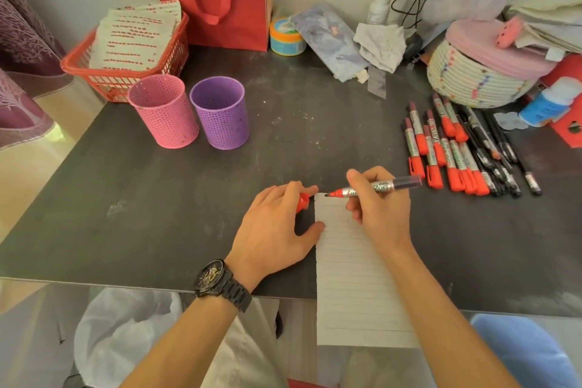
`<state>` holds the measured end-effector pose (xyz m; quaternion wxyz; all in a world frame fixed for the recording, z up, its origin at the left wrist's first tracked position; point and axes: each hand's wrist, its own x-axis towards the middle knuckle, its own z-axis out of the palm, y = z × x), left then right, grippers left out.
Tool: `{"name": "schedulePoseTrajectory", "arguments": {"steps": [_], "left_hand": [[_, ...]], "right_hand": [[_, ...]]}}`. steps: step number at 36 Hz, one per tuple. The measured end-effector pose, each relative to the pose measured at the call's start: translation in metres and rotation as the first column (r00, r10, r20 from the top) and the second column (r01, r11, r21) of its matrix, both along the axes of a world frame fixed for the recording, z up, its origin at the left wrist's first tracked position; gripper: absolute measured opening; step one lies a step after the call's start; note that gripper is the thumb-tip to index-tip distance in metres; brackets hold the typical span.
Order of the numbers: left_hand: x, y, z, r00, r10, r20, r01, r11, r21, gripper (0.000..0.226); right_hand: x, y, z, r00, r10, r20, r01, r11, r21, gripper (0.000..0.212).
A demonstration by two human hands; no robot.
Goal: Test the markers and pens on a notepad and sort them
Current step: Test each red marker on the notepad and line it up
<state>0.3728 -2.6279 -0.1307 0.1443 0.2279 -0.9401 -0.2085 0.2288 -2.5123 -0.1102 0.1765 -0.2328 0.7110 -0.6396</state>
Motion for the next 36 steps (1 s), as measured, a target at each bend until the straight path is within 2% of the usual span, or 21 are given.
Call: {"name": "schedulePoseTrajectory", "arguments": {"steps": [5, 9, 17, 23, 33, 36], "left_hand": [[-0.002, 0.000, -0.003, 0.999, 0.034, -0.039, -0.034, 0.999, -0.004, 0.025], [-0.005, 0.000, -0.002, 0.997, 0.056, -0.058, -0.056, 0.998, -0.005, 0.030], [-0.005, 0.000, -0.002, 0.992, 0.098, -0.081, -0.093, 0.994, 0.060, 0.033], [-0.005, -0.002, -0.004, 0.992, 0.091, -0.087, -0.086, 0.994, 0.065, 0.027], [-0.007, -0.001, -0.004, 0.993, 0.115, -0.039, -0.112, 0.991, 0.066, 0.030], [-0.006, -0.002, -0.004, 0.992, 0.124, -0.032, -0.121, 0.988, 0.094, 0.032]], "right_hand": [[-0.001, -0.001, -0.001, 0.998, 0.040, -0.058, -0.039, 0.999, 0.024, 0.013], [-0.001, -0.001, 0.000, 0.991, 0.079, -0.108, -0.075, 0.996, 0.040, 0.008], [-0.003, -0.001, 0.000, 0.998, 0.046, -0.040, -0.045, 0.999, 0.025, 0.018], [-0.002, -0.005, -0.006, 0.990, -0.007, -0.141, 0.018, 0.997, 0.077, 0.031], [-0.005, -0.007, -0.011, 0.976, -0.006, -0.217, 0.034, 0.991, 0.126, 0.026], [-0.006, -0.011, -0.008, 0.984, -0.002, -0.177, 0.026, 0.990, 0.138, 0.022]]}}
